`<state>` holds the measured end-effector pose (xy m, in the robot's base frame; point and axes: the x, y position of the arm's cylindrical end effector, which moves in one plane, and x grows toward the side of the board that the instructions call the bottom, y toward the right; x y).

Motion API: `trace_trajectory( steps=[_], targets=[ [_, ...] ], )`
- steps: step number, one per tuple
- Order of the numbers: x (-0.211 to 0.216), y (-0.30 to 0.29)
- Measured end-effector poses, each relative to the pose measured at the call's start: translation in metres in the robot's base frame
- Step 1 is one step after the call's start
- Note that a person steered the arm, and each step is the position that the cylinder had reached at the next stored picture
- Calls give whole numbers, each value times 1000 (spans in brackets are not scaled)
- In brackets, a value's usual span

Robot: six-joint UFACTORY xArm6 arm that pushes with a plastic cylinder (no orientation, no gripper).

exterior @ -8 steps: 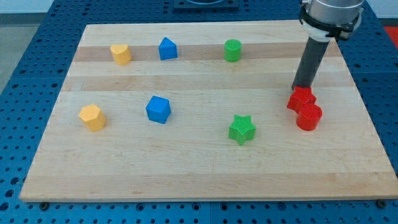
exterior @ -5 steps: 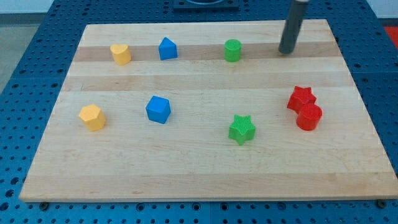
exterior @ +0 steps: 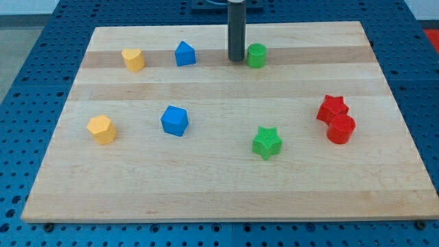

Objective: Move the green circle to the top of the red star

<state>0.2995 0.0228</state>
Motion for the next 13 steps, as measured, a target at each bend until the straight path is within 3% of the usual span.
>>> trace_trajectory(
  steps=[3,6,9,10,13],
  targets=[
    [-10,102],
    [64,123],
    [73,119],
    [36,118],
    [41,150]
  ],
)
